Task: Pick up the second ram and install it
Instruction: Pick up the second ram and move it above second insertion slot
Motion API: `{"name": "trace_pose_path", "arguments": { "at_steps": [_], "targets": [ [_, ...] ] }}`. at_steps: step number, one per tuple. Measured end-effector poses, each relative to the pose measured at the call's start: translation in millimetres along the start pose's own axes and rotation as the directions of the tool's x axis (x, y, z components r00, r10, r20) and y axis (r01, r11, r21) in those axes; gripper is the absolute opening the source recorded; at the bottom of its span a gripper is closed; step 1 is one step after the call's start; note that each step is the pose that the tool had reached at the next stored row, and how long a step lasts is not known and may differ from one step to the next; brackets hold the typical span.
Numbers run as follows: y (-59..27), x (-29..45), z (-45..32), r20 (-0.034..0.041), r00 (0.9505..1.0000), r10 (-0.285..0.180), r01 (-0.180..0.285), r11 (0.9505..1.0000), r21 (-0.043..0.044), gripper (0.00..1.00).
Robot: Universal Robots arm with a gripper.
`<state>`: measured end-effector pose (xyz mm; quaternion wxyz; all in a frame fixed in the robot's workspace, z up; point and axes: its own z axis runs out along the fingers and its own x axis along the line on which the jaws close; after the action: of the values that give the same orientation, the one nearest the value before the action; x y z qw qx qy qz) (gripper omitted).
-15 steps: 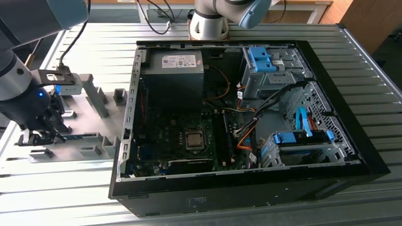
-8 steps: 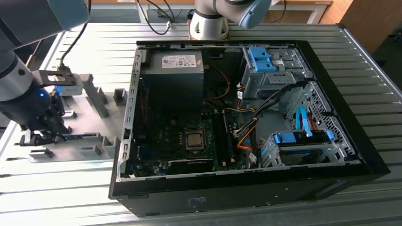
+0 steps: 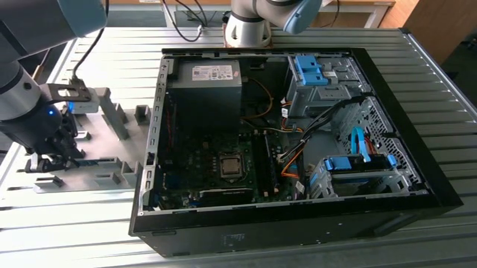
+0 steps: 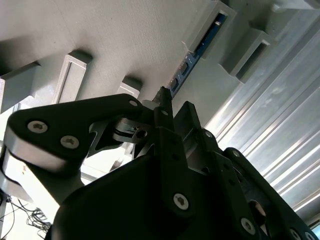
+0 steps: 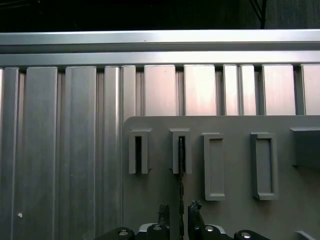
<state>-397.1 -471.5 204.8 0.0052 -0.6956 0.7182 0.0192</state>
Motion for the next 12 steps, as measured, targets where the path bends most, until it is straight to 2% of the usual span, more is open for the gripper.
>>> {"name": "trace_pose_path", "arguments": {
  "at_steps": [12],
  "targets": [
    [0.4,-1.8,6.1,0.0019,1.0,0.0,0.0,1.0,0.0001,0.29]
  ]
}}
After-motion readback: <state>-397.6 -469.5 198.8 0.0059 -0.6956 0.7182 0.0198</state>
